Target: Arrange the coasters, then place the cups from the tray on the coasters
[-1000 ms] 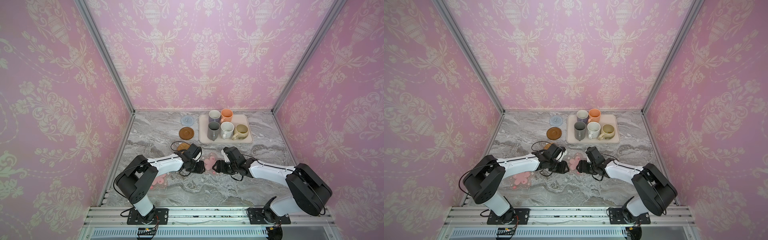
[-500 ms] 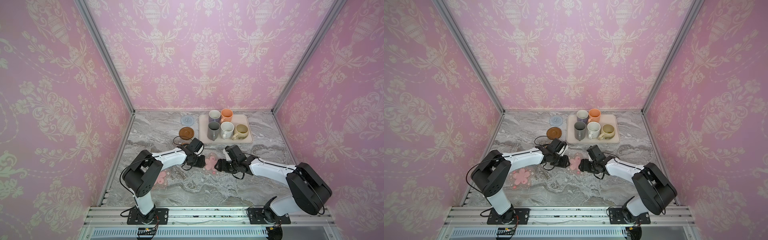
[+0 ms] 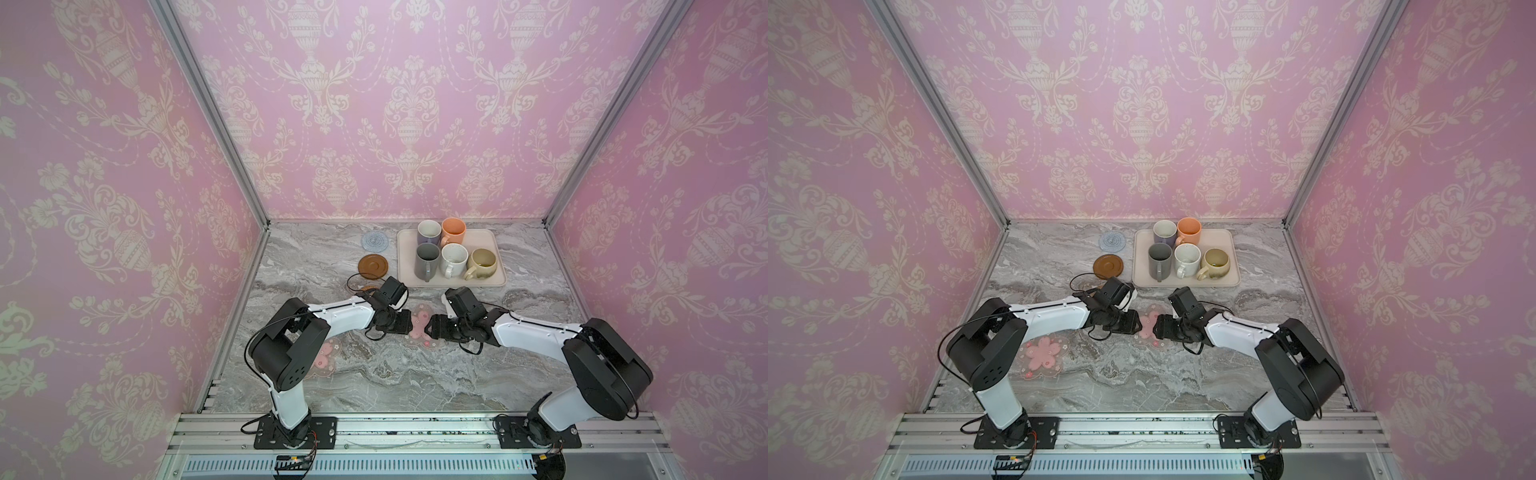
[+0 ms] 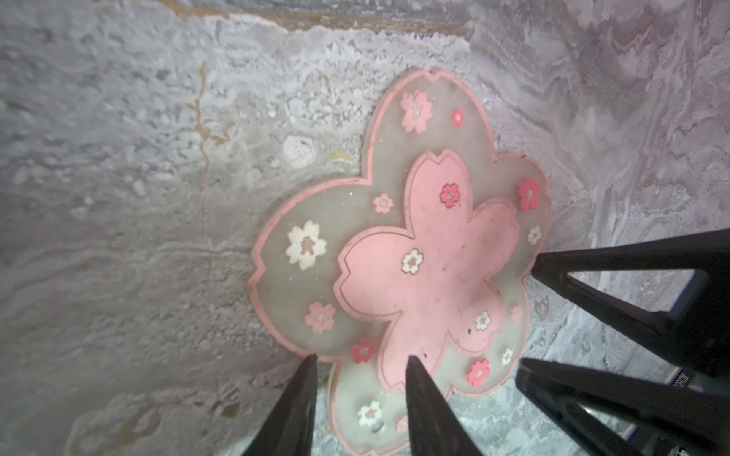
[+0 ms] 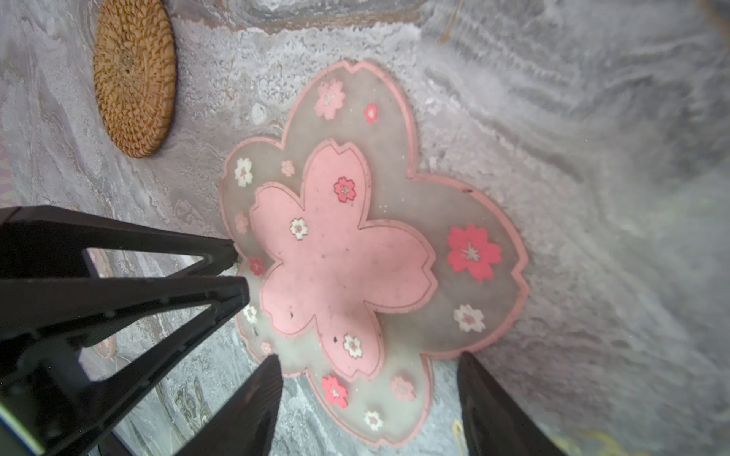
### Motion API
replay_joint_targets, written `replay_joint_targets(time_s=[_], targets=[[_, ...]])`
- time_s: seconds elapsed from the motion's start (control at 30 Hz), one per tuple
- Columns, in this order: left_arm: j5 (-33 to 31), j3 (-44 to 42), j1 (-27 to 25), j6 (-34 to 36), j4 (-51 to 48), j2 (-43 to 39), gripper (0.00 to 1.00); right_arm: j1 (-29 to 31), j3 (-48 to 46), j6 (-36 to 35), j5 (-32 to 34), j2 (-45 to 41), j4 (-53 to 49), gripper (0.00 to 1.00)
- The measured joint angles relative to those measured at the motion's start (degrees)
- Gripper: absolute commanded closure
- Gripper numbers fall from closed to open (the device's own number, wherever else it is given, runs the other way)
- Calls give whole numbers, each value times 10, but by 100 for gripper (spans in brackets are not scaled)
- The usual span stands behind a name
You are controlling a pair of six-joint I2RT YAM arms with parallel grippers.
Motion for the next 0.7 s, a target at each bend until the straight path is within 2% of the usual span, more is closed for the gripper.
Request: replay_joint_targets(time_s=[0.33,0.7], targets=[[9,-83,-12,-24,55,-55,60,35,-15,4,5,-3,30,29],[-2,-109,-12,-30,54,-82,60,76,7,13,29,10,13,29]])
